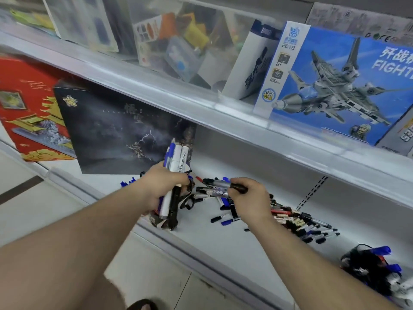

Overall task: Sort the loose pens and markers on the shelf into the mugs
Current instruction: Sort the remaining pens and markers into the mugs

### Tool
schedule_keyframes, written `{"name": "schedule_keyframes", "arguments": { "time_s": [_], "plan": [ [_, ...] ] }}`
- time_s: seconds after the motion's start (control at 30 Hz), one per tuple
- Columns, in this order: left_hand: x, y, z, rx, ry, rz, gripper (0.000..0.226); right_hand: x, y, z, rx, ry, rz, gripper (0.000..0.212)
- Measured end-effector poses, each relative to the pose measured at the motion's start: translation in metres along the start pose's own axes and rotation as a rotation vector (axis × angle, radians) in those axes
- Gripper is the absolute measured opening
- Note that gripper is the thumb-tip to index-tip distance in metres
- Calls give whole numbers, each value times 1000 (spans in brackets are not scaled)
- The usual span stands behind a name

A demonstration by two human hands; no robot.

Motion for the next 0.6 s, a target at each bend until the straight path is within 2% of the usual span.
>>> {"name": "schedule_keyframes", "arguments": {
  "time_s": [0.2, 0.37, 0.47, 0.6],
  "plan": [
    [-32, 20, 9, -45, -52, -107, 15, 80, 62, 8, -185, -264, -135, 28],
    [-50, 40, 3, -113, -132, -45, 18, 141, 96, 21, -231, -426, -258, 20],
    [-46, 48, 3, -119, -157, -32, 19, 170, 104, 33, -268, -527, -347, 23],
    [-32, 47, 6, -92, -190, -175, 23, 197, 102, 47, -407, -690, -489, 31]
  ]
}}
Point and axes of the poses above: each hand's wrist, its own y-axis towards the middle knuckle, its own x-axis out of the palm, z = x × y, the point moved 3 cm from there along y, towards the middle knuckle, and after that the axes turned 6 degrees about z, right-handed, at the moved point
